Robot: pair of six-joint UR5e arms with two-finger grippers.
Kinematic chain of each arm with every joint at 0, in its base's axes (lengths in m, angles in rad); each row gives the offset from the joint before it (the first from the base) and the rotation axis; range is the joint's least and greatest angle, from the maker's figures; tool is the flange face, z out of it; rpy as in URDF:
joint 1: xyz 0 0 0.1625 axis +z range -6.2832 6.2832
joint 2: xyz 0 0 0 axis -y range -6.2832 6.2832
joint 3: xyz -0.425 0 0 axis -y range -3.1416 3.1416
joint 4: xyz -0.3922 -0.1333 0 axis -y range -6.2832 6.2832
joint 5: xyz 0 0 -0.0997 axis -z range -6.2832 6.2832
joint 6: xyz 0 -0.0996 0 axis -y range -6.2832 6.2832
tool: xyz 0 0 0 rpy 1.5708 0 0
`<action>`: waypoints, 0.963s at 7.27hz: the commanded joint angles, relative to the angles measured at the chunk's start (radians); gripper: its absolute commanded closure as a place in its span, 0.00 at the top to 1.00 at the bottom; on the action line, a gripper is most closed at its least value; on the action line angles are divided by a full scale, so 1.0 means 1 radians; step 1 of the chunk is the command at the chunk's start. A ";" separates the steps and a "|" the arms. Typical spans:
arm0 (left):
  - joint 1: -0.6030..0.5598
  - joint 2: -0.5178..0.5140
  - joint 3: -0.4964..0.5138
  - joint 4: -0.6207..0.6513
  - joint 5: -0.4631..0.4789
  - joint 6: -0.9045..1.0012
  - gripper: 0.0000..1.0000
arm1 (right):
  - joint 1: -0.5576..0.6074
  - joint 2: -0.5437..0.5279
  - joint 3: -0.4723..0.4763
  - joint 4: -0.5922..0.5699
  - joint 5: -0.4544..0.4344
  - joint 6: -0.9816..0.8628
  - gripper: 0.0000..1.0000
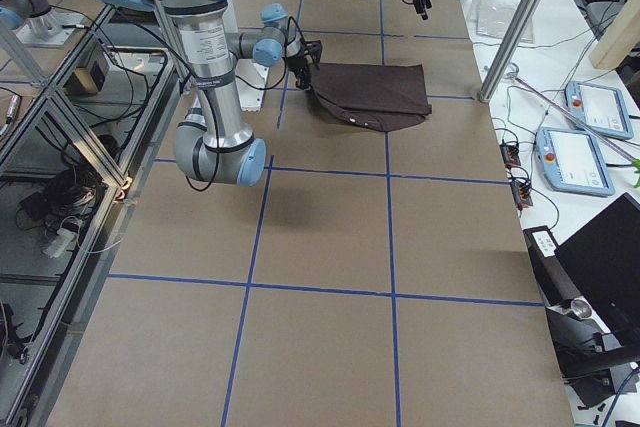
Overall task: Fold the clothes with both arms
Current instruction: 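Drag the shirt collar toward the robot with the right gripper, straightening the shirt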
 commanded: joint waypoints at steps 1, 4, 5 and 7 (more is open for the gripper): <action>0.003 0.003 -0.027 0.004 -0.017 -0.006 1.00 | -0.035 -0.063 0.013 -0.013 -0.030 0.017 0.00; 0.005 0.021 -0.043 0.004 -0.019 -0.009 1.00 | -0.034 -0.090 0.038 -0.008 -0.018 0.003 0.99; 0.005 0.021 -0.043 0.006 -0.019 -0.009 1.00 | -0.034 -0.087 0.068 -0.011 0.002 -0.046 1.00; 0.005 0.024 -0.043 0.004 -0.031 -0.009 1.00 | -0.047 -0.072 0.047 -0.003 -0.006 -0.202 0.98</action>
